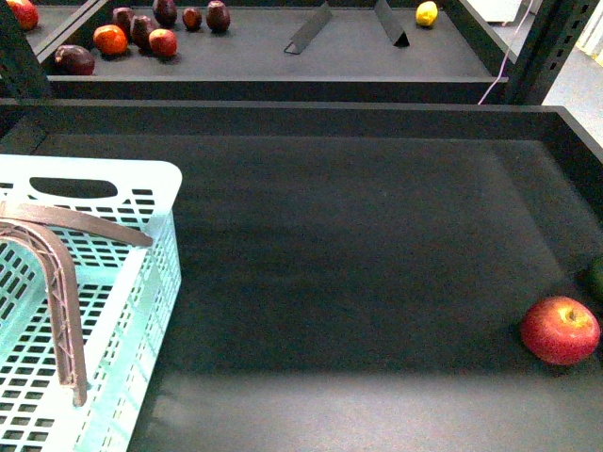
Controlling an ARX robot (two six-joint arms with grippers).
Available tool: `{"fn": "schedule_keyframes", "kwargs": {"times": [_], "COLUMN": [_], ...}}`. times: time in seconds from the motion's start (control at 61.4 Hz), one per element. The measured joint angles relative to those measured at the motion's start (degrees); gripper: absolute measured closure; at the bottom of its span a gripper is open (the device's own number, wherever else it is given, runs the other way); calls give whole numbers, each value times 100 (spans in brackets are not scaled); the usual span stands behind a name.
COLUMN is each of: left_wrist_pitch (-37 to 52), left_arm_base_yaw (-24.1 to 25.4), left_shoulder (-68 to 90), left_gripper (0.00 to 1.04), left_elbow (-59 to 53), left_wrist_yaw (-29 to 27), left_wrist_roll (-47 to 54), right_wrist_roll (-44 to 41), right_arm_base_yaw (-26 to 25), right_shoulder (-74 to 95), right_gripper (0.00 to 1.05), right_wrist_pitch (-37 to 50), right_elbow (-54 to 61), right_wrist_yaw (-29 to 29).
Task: Pick apple with right arm and hold basket with left
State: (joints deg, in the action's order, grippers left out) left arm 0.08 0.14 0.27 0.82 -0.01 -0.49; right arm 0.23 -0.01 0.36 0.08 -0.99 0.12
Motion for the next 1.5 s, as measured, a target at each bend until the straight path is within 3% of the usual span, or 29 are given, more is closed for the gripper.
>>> {"fn": "schedule_keyframes", "kwargs": {"times": [0.7,0.798,0.863,0.993,1.091,1.188,1.335,1.497], "left_wrist_pitch": [0,-1191,-1458,-1311,-610,282,1655,2636], "left_arm_base_yaw": [0,-404,-396,409,1139,1327,1471,1497], "left_shoulder": [0,649,960,1580,2586,3764,5595,7324], "left_gripper": [7,7,7,7,7,7,7,7], "left_elbow": [0,448,564,800,898,1019,1344,1700], "left_wrist_yaw": [0,-1244,-1390,-367,629,1189,1635,1652], "left_wrist_roll": [0,-848,-1377,-2612,-3768,-4640,-5781,-6432], "right_wrist_roll": [0,0,0,0,0,0,0,0], "right_arm_base_yaw": [0,0,0,0,0,0,0,0], "right_shoulder": [0,0,-4,-4,-4,-7,-7,-7], "right_gripper": [9,9,9,9,9,9,9,9], "right_wrist_pitch": [2,0,0,0,0,0,0,0], "right_elbow": [0,0,0,0,0,0,0,0], "right_wrist_yaw": [0,2,-2,-2,0,0,0,0]}}
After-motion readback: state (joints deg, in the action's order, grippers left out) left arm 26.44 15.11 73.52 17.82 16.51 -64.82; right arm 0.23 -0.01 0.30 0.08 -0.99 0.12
